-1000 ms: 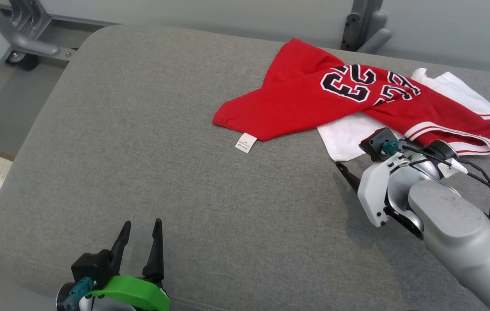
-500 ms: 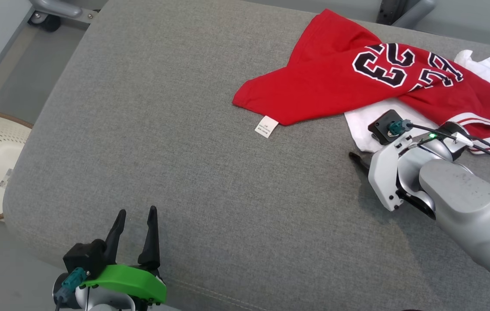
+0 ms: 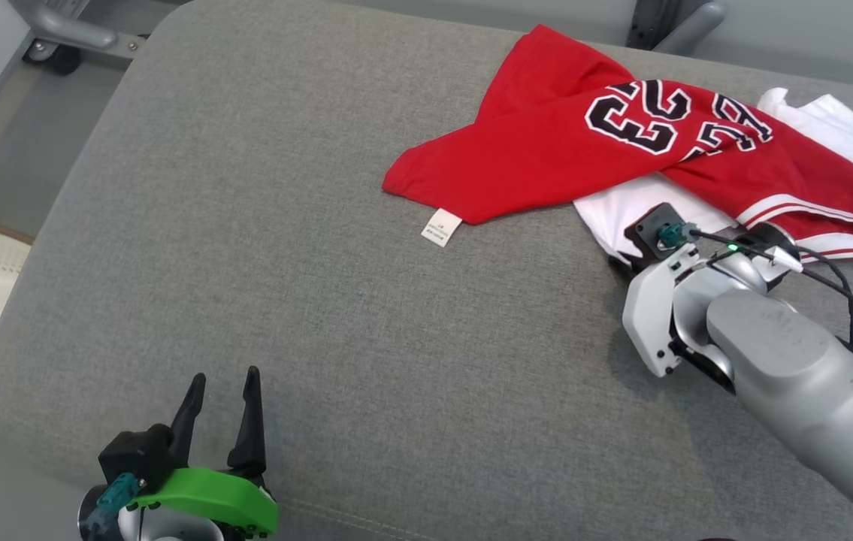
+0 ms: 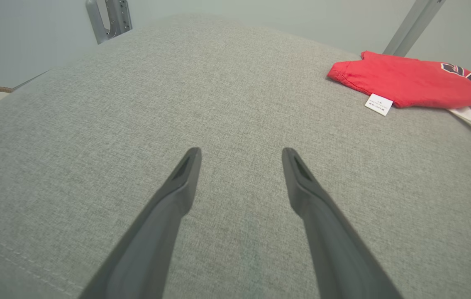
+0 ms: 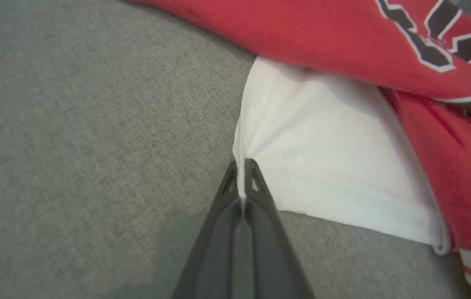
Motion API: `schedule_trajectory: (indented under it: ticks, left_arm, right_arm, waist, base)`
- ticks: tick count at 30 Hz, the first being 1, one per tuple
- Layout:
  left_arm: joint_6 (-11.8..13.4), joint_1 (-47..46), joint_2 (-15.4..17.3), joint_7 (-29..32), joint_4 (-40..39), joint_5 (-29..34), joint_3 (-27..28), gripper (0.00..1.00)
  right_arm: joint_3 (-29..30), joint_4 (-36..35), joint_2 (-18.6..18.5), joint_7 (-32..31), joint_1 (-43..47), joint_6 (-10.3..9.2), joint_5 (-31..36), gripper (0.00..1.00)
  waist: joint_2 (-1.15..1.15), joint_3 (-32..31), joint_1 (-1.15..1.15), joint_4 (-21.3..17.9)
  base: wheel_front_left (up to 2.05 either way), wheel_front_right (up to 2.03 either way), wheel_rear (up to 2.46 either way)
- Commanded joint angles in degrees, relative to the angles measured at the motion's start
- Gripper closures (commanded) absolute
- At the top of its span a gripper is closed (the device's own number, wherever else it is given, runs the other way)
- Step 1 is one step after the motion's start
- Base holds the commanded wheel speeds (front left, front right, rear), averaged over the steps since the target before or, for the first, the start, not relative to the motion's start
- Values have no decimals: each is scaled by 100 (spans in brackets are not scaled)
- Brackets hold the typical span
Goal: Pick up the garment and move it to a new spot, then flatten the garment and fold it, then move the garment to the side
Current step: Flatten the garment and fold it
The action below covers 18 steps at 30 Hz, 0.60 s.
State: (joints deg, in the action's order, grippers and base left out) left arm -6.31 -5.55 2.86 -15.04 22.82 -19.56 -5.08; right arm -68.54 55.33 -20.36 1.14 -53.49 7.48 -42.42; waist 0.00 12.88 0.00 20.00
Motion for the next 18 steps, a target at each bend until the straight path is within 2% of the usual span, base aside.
schedule_trajectory:
  ticks: [1,5,13,18]
  left_arm:
    - [-21,44,11,-16,11,75,82,0]
    - [-60,99,10,-16,39,198,215,0]
    - [-106,182,11,-16,129,257,203,0]
    - [-123,230,11,-16,208,210,140,0]
  right_arm:
    - [-73,-12,61,61,192,1,-80,100]
    - [-257,-328,110,101,566,2,-430,100]
    - [-498,-1044,-266,-6,1315,0,-633,100]
    - [-522,-1401,-562,12,1748,-5,-681,100]
  waist:
    - [0,-240,0,-245]
    - [0,-521,0,-616]
    - [0,-950,0,-1454]
    - [0,-1102,0,-1845]
  base:
    - [0,0,0]
    - [0,0,0]
    - [0,0,0]
    - [0,0,0]
